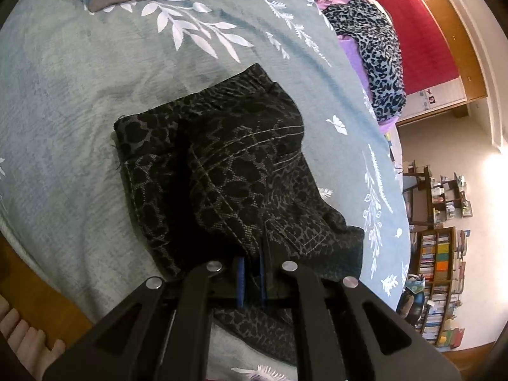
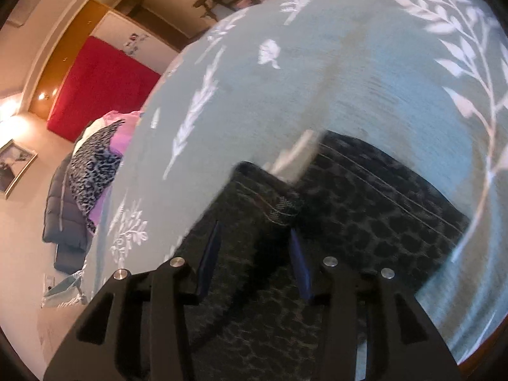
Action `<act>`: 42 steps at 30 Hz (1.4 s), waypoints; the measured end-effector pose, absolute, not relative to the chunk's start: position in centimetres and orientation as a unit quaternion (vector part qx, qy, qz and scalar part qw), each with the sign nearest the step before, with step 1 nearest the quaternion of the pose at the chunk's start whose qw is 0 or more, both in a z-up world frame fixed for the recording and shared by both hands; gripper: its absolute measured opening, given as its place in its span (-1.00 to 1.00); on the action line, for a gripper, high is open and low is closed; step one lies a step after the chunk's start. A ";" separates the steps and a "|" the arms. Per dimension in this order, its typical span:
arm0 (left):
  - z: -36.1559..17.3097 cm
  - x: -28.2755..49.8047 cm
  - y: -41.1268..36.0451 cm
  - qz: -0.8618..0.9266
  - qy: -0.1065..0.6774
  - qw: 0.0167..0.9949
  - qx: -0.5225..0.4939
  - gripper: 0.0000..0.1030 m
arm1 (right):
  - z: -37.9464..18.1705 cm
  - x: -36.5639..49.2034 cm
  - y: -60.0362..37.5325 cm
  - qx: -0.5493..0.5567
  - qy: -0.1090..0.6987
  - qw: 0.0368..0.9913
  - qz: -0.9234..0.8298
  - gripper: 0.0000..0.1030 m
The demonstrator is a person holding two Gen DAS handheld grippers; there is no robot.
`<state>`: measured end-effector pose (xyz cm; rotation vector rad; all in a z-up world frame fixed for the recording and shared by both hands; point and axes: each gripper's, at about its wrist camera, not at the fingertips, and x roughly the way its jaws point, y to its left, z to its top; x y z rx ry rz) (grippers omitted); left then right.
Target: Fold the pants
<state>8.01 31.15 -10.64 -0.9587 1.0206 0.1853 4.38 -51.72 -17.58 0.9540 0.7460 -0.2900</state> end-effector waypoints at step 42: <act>-13.9 5.9 26.3 0.027 0.519 0.786 -0.334 -0.88 | -12.6 -2.3 -56.5 0.337 0.294 0.877 -0.173 -0.92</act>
